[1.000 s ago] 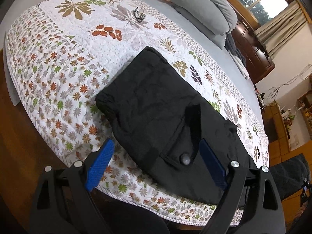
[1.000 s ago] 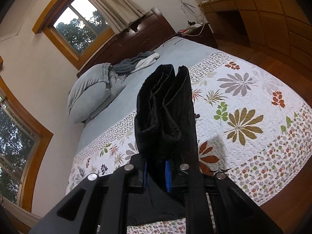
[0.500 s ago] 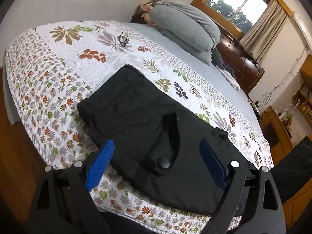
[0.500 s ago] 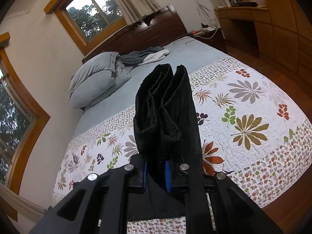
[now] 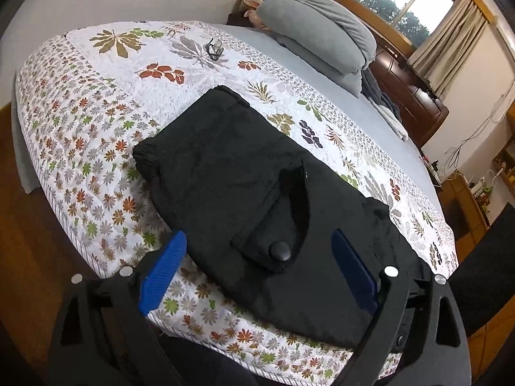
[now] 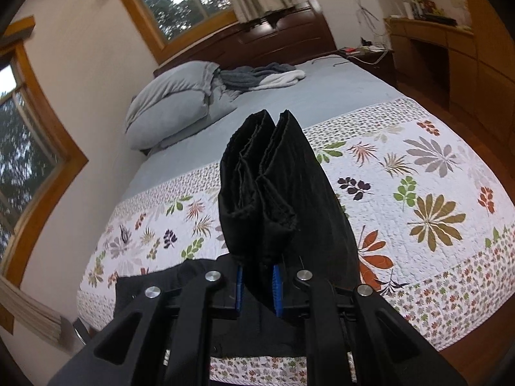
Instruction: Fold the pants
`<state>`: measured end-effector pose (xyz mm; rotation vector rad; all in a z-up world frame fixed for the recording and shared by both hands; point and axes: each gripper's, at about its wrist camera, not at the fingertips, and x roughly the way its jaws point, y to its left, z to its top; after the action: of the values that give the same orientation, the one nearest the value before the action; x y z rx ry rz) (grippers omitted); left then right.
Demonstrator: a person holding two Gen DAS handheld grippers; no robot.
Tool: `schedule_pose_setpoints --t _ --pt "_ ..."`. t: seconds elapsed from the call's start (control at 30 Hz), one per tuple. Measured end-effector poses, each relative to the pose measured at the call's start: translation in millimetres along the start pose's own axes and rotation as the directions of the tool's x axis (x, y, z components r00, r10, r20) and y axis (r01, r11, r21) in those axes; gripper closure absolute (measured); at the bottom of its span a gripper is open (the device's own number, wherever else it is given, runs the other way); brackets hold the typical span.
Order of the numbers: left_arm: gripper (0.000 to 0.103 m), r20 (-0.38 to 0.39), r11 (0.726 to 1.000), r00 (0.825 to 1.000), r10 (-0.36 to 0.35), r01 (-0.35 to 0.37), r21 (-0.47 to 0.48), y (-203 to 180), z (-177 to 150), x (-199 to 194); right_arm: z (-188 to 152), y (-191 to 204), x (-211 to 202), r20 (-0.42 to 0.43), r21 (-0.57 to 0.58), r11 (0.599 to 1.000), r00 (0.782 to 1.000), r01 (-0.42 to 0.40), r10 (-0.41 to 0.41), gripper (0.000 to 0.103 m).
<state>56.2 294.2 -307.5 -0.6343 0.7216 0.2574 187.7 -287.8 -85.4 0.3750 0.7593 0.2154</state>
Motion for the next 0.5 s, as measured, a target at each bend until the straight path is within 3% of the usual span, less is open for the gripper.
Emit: schedule_pose_setpoints --t 0.5 --pt "0.01 -0.011 0.999 1.0 -0.014 0.013 -0.037 6 0 2 -32 50 45 -0.077 -0.112 0.994 0.997 0.005 -0.013 0.089"
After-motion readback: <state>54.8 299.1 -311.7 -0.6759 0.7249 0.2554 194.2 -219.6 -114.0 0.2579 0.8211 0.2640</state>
